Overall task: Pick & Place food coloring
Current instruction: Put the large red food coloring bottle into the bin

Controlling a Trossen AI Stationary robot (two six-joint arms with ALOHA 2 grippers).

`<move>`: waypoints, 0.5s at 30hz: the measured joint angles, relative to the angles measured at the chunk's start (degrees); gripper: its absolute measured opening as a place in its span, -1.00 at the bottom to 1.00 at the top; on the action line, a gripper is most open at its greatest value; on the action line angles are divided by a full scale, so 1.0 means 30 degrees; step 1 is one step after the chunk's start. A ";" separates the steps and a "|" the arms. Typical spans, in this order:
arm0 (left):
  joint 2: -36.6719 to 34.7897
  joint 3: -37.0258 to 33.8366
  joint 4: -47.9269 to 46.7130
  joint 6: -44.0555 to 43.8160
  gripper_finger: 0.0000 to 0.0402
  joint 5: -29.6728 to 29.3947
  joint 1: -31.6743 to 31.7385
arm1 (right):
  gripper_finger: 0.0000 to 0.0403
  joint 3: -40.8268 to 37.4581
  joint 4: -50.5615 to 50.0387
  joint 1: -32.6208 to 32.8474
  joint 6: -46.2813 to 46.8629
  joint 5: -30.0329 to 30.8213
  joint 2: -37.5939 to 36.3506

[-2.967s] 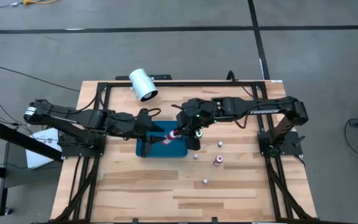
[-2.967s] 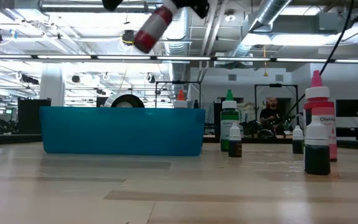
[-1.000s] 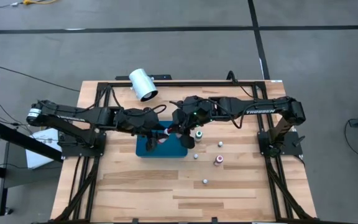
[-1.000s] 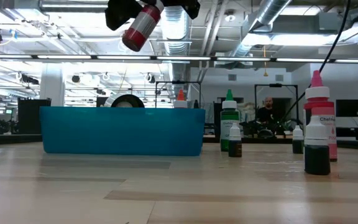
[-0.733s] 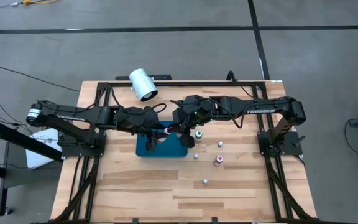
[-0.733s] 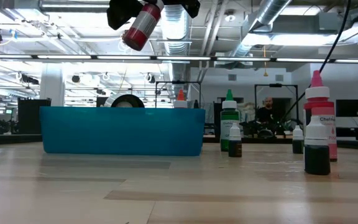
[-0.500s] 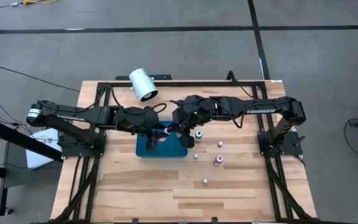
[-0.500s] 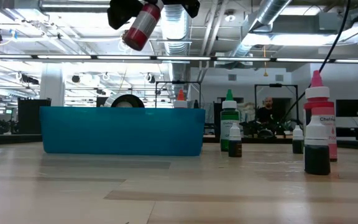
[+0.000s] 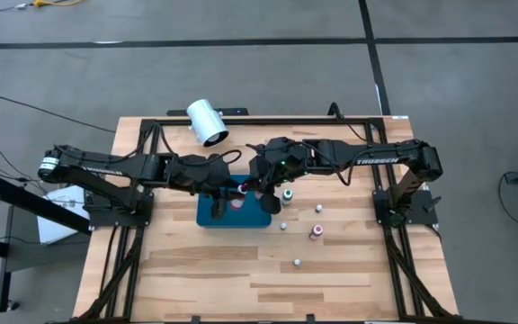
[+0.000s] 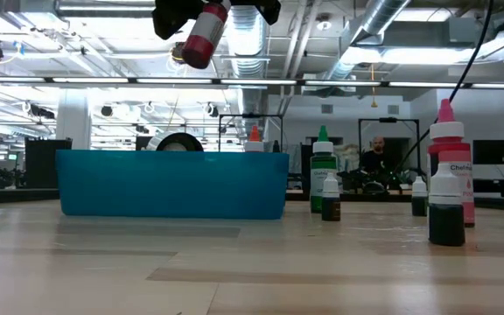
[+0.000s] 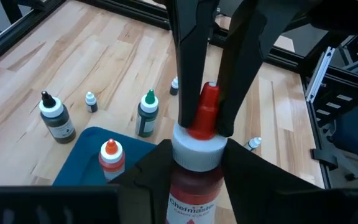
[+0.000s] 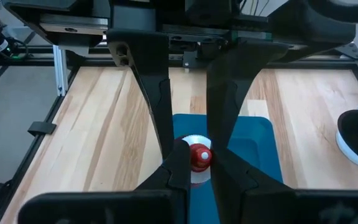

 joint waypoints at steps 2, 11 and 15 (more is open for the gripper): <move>0.0000 0.0000 -0.0005 0.0060 -0.46 0.0043 0.0000 | -0.86 0.0000 0.0015 0.0000 0.0000 0.0004 0.0000; 0.0000 0.0000 -0.0015 0.0044 -0.47 0.0092 0.0000 | -0.84 0.0000 0.0059 0.0007 -0.0015 0.0011 0.0000; 0.0000 0.0000 -0.0022 0.0038 -0.48 0.0077 0.0000 | -0.85 0.0000 0.0059 0.0007 -0.0022 0.0019 0.0000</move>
